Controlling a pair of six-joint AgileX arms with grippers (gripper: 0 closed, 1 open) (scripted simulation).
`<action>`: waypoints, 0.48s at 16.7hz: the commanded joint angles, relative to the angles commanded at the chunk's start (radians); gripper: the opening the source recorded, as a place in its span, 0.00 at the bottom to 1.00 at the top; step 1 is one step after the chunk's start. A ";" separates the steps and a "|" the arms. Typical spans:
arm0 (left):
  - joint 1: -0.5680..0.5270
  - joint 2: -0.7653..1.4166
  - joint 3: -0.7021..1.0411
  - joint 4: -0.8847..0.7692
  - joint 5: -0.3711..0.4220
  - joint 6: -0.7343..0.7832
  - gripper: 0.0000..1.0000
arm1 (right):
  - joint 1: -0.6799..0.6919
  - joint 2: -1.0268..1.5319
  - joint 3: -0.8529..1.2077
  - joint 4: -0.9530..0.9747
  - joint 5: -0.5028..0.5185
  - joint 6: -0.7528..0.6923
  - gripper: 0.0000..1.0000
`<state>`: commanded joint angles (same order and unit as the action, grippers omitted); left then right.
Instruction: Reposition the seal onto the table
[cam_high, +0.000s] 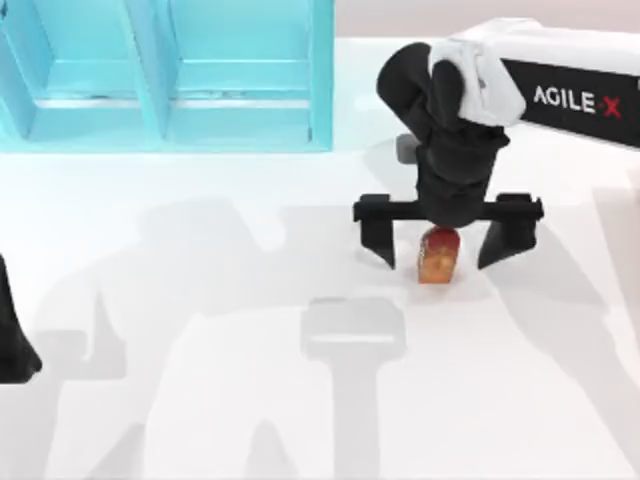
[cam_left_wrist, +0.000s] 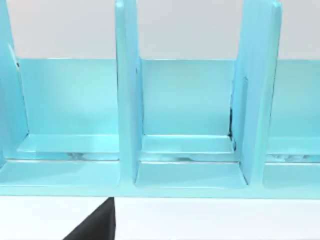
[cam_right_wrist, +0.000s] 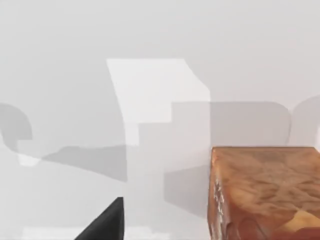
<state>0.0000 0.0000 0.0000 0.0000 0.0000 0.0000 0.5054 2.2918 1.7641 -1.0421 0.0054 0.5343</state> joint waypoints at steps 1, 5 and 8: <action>0.000 0.000 0.000 0.000 0.000 0.000 1.00 | 0.000 0.000 0.000 0.000 0.000 0.000 1.00; 0.000 0.000 0.000 0.000 0.000 0.000 1.00 | -0.002 0.000 0.015 -0.014 0.000 0.000 1.00; 0.000 0.000 0.000 0.000 0.000 0.000 1.00 | -0.002 0.003 0.103 -0.099 0.000 -0.001 1.00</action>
<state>0.0000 0.0000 0.0000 0.0000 0.0000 0.0000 0.5034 2.2947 1.8674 -1.1413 0.0059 0.5336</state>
